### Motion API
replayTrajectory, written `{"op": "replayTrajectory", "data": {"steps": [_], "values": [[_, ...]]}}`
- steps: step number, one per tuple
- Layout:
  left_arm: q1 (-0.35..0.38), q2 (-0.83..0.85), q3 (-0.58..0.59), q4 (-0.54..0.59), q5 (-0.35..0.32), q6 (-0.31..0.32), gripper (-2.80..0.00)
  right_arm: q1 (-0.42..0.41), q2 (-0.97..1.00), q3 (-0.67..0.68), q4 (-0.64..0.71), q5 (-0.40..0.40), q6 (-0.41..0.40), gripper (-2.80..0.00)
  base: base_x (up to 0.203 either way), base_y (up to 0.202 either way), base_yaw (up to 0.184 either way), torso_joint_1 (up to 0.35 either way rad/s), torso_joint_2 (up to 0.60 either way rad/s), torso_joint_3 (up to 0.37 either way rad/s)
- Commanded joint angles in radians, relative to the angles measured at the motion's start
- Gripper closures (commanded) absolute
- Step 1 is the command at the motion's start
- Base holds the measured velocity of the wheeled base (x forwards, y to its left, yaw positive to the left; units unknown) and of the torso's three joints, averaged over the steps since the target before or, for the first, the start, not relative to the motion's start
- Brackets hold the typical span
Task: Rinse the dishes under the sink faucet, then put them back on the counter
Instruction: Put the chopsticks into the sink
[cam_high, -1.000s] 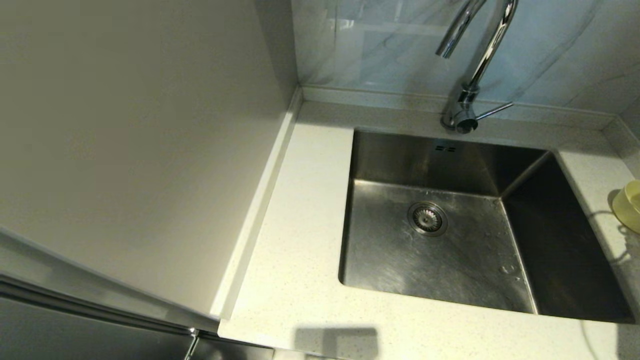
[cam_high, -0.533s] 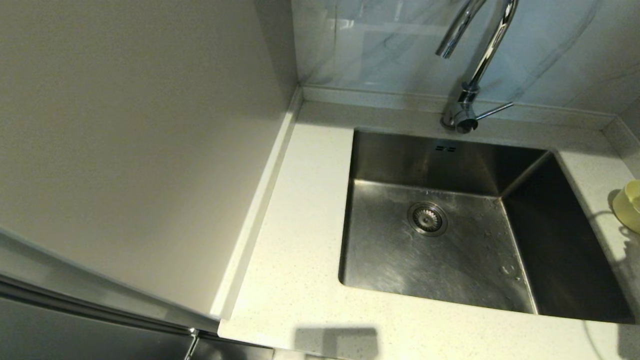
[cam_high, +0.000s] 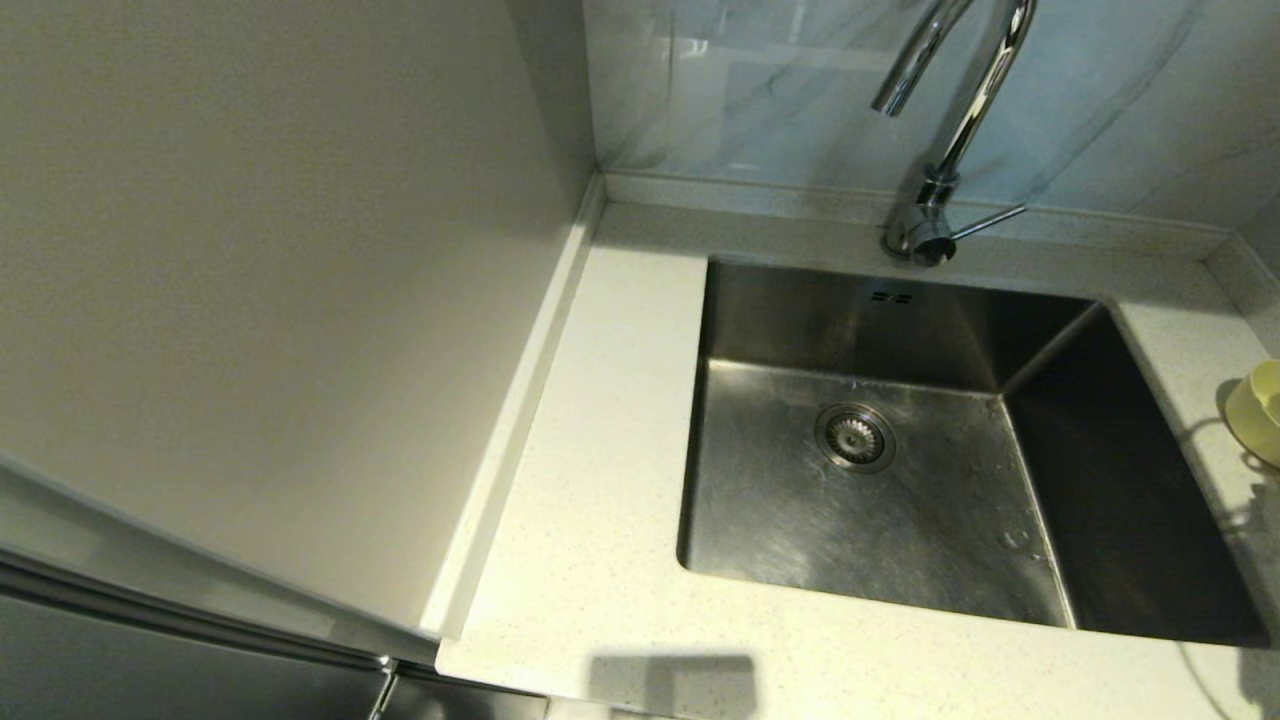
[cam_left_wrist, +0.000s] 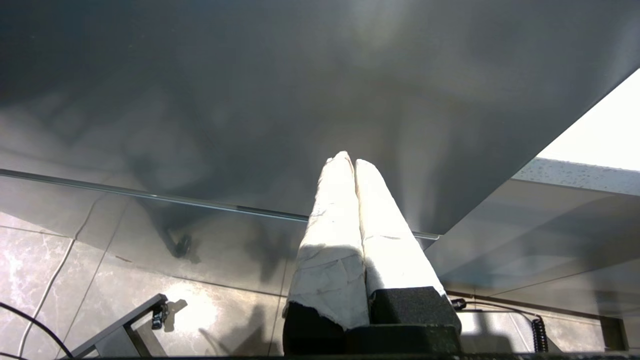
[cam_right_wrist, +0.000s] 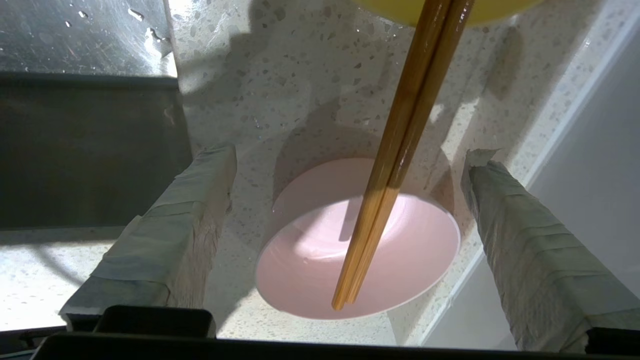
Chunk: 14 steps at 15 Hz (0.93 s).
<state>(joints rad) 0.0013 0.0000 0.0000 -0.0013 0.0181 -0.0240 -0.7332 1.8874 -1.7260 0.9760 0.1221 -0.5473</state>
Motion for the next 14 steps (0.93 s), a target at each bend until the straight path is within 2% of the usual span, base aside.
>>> {"op": "replayTrajectory", "data": {"steps": [1, 5, 11, 12, 14], "values": [[0.0, -0.003, 0.0, 0.0, 0.0, -0.001, 0.0, 0.0, 0.02, -0.005, 0.006, 0.002, -0.003, -2.8, 0.0, 0.0, 0.0, 0.0, 0.0, 0.0], [0.0, -0.003, 0.0, 0.0, 0.0, -0.001, 0.0, 0.0, 0.045, 0.002, -0.06, 0.002, -0.003, -2.8, 0.0, 0.0, 0.0, 0.0, 0.0, 0.0], [0.0, -0.003, 0.0, 0.0, 0.0, -0.001, 0.0, -0.002, 0.068, -0.003, -0.063, -0.001, -0.002, -2.8, 0.0, 0.0, 0.0, 0.0, 0.0, 0.0], [0.0, -0.003, 0.0, 0.0, 0.0, -0.001, 0.0, -0.002, 0.065, -0.001, -0.063, -0.001, -0.002, 0.0, 0.0, 0.0, 0.0, 0.0, 0.0, 0.0], [0.0, -0.003, 0.0, 0.0, 0.0, -0.001, 0.0, 0.0, 0.062, -0.004, -0.063, -0.001, -0.002, 0.0, 0.0, 0.0, 0.0, 0.0, 0.0, 0.0]]}}
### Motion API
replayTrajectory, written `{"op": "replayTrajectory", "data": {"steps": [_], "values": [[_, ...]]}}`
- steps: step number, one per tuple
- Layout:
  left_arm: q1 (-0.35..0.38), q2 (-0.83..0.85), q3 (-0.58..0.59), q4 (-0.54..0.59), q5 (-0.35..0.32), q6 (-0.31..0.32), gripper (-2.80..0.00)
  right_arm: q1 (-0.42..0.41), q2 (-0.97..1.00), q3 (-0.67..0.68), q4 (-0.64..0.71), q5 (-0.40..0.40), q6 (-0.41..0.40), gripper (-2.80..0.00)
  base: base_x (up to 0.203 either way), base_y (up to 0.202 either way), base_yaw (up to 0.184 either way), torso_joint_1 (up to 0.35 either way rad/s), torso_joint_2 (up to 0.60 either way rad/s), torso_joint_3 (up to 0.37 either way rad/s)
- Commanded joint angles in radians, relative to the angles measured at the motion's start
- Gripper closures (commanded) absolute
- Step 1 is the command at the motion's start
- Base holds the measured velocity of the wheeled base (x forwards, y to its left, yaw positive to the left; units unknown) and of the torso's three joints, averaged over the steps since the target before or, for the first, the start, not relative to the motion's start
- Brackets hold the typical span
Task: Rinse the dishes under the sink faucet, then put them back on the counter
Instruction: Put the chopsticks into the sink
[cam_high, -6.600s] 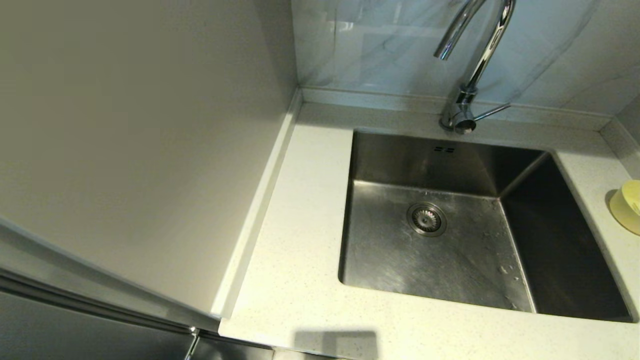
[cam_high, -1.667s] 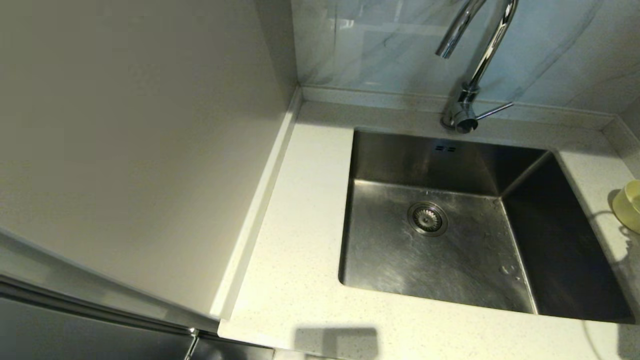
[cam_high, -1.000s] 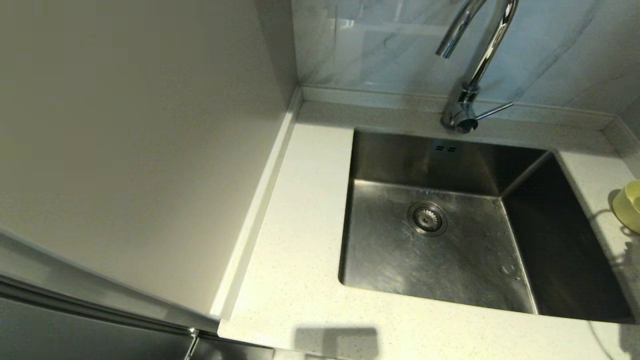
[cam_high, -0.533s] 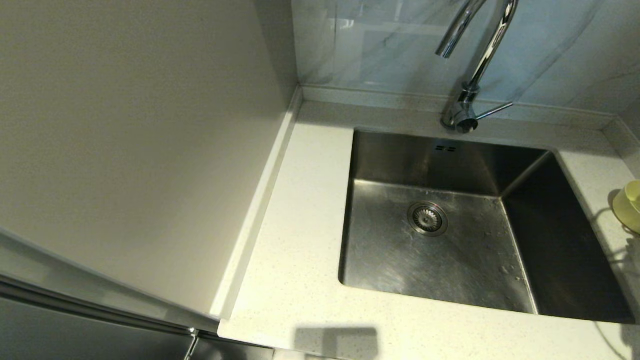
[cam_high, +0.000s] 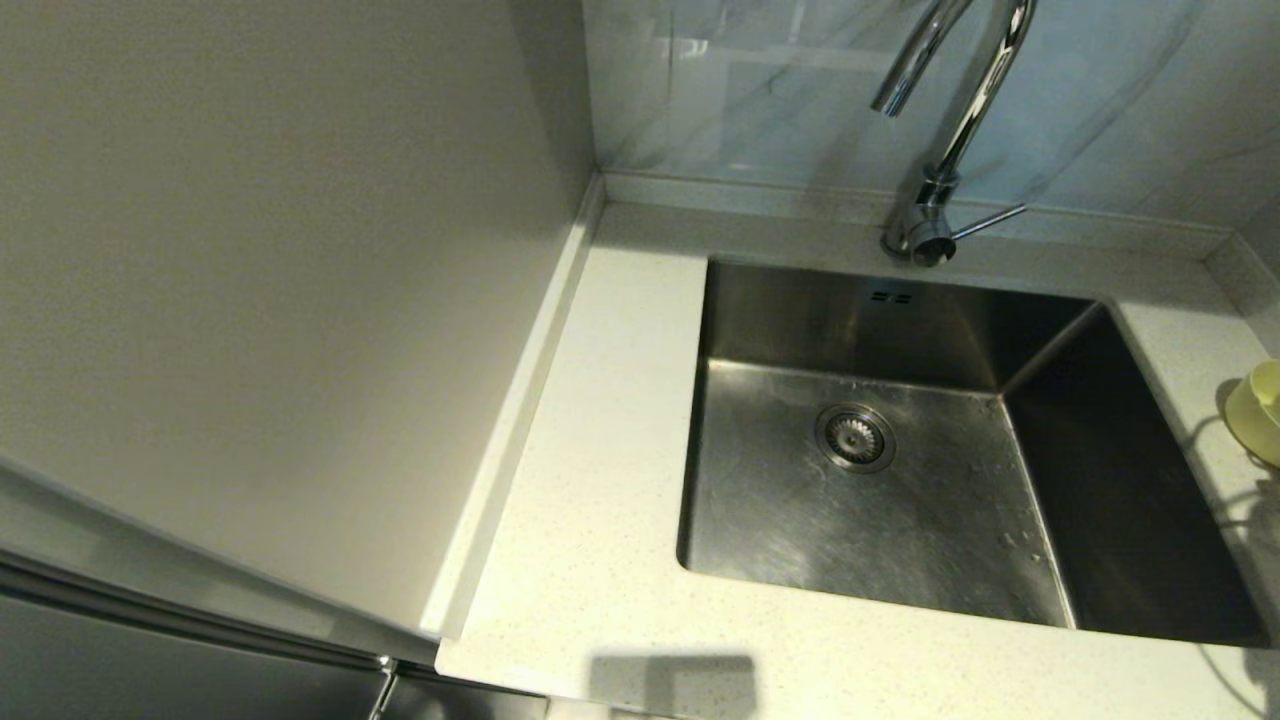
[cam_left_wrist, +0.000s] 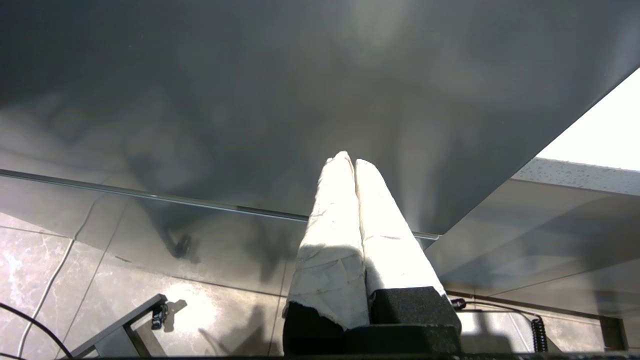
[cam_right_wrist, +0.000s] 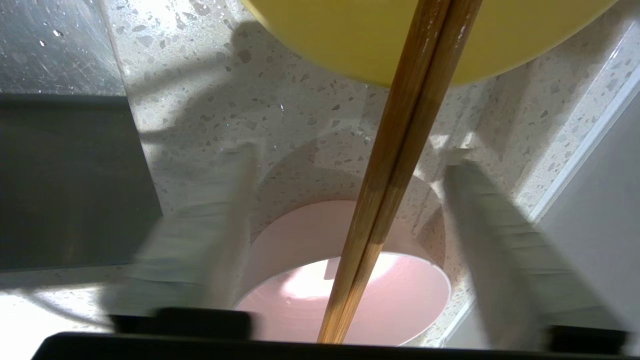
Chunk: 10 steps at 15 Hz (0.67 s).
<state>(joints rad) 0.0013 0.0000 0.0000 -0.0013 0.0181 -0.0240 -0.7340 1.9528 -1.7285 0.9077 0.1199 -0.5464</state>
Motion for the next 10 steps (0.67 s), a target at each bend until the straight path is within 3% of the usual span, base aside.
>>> {"op": "replayTrajectory", "data": {"steps": [1, 10], "values": [[0.0, -0.003, 0.0, 0.0, 0.0, -0.001, 0.0, 0.001, -0.003, -0.002, 0.005, 0.002, -0.003, 0.0, 0.0, 0.0, 0.0, 0.0, 0.0, 0.0], [0.0, -0.003, 0.0, 0.0, 0.0, -0.001, 0.0, 0.001, -0.005, -0.037, 0.005, 0.004, -0.003, 0.0, 0.0, 0.0, 0.0, 0.0, 0.0, 0.0]]}}
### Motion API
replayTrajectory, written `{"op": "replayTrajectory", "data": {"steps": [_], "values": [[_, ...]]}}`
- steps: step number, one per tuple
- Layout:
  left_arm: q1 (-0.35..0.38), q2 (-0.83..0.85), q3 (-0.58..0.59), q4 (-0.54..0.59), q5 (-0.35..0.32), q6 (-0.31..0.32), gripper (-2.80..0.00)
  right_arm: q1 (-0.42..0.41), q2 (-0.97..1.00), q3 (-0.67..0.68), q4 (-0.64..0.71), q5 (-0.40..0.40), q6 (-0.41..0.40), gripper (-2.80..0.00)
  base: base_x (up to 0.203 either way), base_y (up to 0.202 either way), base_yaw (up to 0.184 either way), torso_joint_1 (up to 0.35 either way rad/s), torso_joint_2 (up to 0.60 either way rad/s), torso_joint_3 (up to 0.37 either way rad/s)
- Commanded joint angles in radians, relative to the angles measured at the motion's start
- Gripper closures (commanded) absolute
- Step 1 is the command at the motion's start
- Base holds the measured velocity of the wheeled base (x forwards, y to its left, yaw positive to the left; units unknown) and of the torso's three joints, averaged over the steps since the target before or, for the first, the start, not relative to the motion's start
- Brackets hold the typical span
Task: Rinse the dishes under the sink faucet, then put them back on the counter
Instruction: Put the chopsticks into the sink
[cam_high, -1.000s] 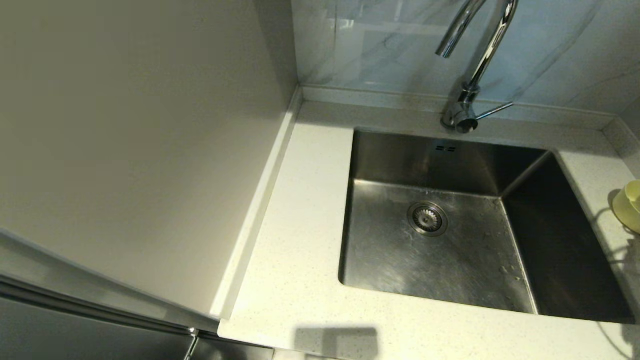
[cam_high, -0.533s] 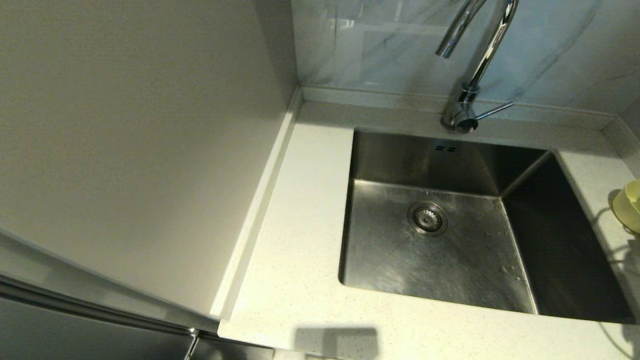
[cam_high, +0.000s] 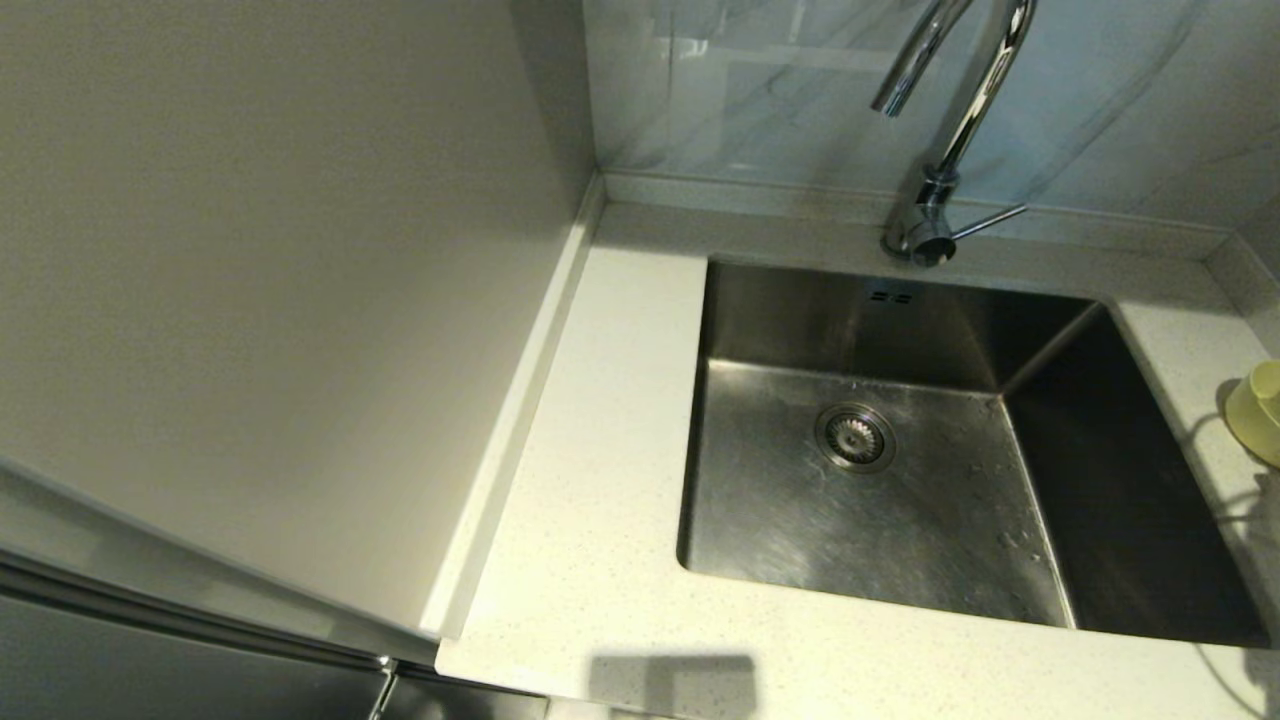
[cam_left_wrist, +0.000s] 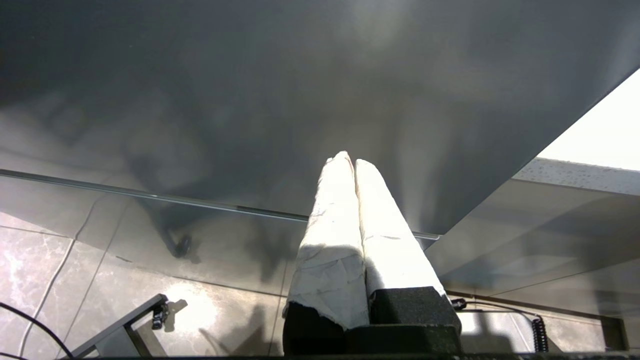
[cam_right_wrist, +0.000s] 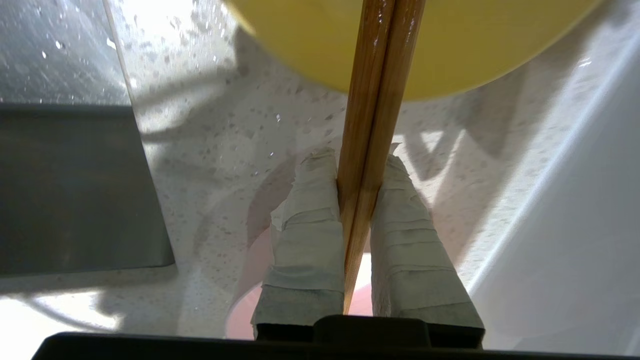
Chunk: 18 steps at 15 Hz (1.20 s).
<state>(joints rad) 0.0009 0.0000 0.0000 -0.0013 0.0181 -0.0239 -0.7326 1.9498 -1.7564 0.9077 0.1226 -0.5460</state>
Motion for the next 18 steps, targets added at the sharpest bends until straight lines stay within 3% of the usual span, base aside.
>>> {"op": "replayTrajectory", "data": {"steps": [1, 9, 12, 18], "values": [[0.001, -0.003, 0.0, 0.0, 0.0, -0.001, 0.0, -0.001, -0.003, -0.014, 0.005, 0.002, -0.002, 0.0, 0.0, 0.0, 0.0, 0.0, 0.0, 0.0], [0.001, -0.003, 0.0, 0.0, 0.0, -0.001, 0.0, -0.006, -0.156, 0.027, 0.007, 0.0, -0.002, 0.0, 0.0, 0.0, 0.0, 0.0, 0.0, 0.0], [0.001, -0.003, 0.0, 0.0, 0.0, -0.001, 0.0, 0.023, -0.279, 0.085, -0.012, 0.001, -0.041, 0.0, 0.0, 0.0, 0.0, 0.0, 0.0, 0.0], [0.001, -0.003, 0.0, 0.0, 0.0, -0.001, 0.0, 0.308, -0.399, 0.266, -0.208, -0.066, -0.054, 0.0, 0.0, 0.0, 0.0, 0.0, 0.0, 0.0]]}}
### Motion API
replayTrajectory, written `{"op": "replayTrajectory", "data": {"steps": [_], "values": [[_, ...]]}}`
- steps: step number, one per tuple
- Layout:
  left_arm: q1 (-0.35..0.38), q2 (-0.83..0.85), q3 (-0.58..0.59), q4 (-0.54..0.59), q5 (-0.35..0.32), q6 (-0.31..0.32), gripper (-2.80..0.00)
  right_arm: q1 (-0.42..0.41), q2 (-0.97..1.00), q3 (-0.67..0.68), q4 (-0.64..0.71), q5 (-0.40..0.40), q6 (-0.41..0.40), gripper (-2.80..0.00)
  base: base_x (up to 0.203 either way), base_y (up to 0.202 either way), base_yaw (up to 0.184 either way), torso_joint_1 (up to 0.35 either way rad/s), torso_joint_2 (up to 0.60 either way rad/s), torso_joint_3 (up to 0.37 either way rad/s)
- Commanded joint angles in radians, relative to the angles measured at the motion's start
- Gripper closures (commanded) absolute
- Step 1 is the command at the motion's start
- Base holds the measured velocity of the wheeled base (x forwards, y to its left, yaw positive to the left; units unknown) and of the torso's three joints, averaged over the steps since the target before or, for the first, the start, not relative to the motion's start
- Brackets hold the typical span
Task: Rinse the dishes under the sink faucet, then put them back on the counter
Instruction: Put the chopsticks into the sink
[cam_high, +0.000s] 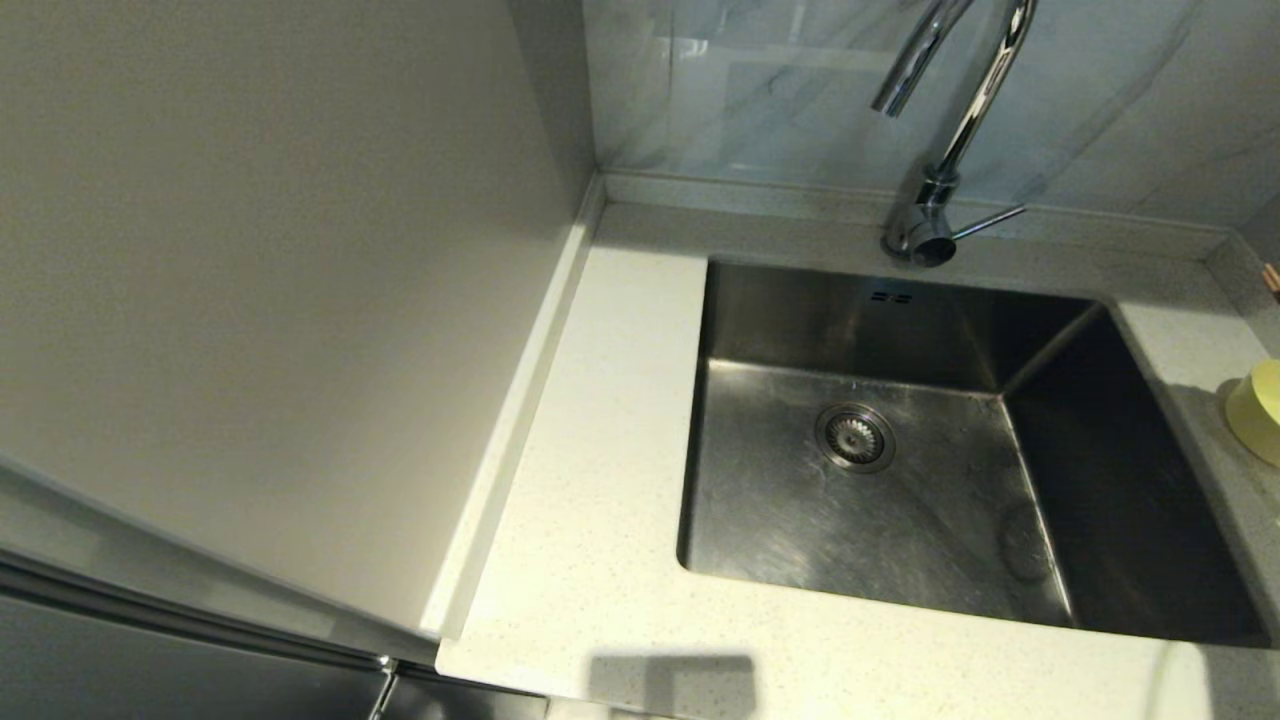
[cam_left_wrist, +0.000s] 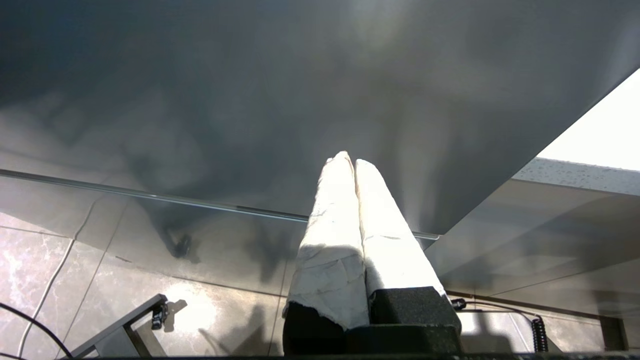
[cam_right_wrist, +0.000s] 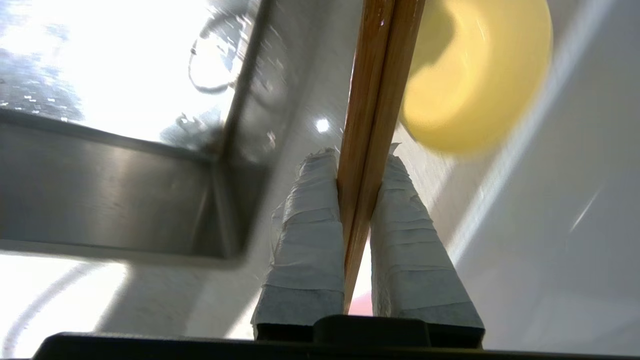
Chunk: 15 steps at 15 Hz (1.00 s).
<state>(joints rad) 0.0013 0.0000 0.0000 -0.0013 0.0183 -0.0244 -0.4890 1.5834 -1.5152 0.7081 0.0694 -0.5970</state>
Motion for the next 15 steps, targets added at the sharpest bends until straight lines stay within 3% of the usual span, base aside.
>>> {"op": "replayTrajectory", "data": {"steps": [1, 6, 11, 15], "values": [[0.0, -0.003, 0.0, 0.0, 0.0, 0.0, 0.0, 0.1, -0.026, 0.029, -0.02, -0.026, -0.001, 0.0, 0.0, 0.0, 0.0, 0.0, 0.0, 0.0], [0.0, -0.003, 0.0, 0.0, 0.0, 0.0, 0.0, 0.198, 0.104, 0.029, -0.156, -0.064, 0.002, 0.0, 0.0, 0.0, 0.0, 0.0, 0.0, 0.0], [0.0, -0.003, 0.0, 0.0, 0.0, 0.0, 0.0, 0.257, 0.241, 0.047, -0.21, -0.098, 0.032, 0.0, 0.0, 0.0, 0.0, 0.0, 0.0, 0.0], [0.0, -0.003, 0.0, 0.0, 0.0, 0.0, 0.0, 0.305, 0.344, 0.116, -0.382, -0.14, 0.043, 0.0, 0.0, 0.0, 0.0, 0.0, 0.0, 0.0]]}}
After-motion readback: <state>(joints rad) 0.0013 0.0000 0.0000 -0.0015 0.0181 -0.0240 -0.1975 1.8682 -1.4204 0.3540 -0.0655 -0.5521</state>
